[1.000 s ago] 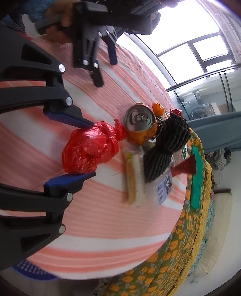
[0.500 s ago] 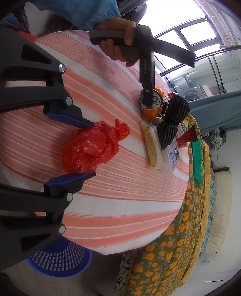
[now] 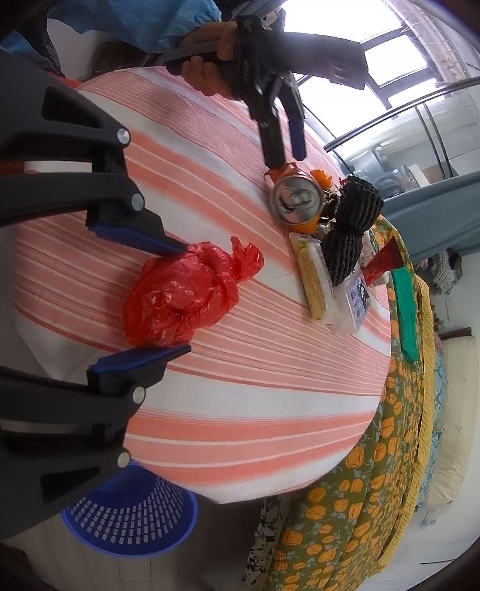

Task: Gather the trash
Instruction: 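Grasp the crushed orange can with the left tool while the right tool grasps the red plastic bag, then carry can and red bag to the blue wastebasket and open both tools, then grasp the black mesh net with the left tool while the right tool grasps the bread stick packet, then carry net and packet over the blue wastebasket and open both tools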

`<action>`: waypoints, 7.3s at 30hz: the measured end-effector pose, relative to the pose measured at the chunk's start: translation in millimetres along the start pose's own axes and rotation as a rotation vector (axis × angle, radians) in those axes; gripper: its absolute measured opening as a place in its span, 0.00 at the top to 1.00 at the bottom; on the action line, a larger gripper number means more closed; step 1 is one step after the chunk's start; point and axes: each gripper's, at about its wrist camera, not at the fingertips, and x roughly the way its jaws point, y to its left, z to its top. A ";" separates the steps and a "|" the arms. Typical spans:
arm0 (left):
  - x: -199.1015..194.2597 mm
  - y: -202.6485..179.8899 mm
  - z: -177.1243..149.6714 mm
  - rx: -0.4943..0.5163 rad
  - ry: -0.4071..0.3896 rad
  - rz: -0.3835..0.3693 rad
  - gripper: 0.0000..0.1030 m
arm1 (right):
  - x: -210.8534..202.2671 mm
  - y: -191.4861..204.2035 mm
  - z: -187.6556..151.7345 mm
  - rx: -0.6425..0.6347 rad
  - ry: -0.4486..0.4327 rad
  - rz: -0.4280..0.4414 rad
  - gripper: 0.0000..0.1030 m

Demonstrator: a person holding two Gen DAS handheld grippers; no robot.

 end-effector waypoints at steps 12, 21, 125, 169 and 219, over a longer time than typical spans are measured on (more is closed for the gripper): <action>37.7 31.6 23.3 -0.153 0.110 -0.110 0.05 | 12.7 17.3 23.6 -0.195 0.089 -0.027 0.25; 16.5 25.1 5.3 -0.194 0.071 -0.097 0.32 | -0.2 11.4 24.5 -0.190 0.070 -0.001 0.58; -10.1 -1.2 -59.2 -0.343 0.094 0.347 0.05 | 96.2 1.0 96.5 0.005 0.045 -0.293 0.09; -33.7 -37.2 -36.3 -0.061 0.100 0.173 0.29 | 77.4 -14.6 62.3 -0.012 0.006 -0.214 0.08; 20.7 -210.2 42.8 -0.044 0.075 -0.121 0.69 | -73.0 -181.6 -0.1 0.267 0.005 -0.049 0.82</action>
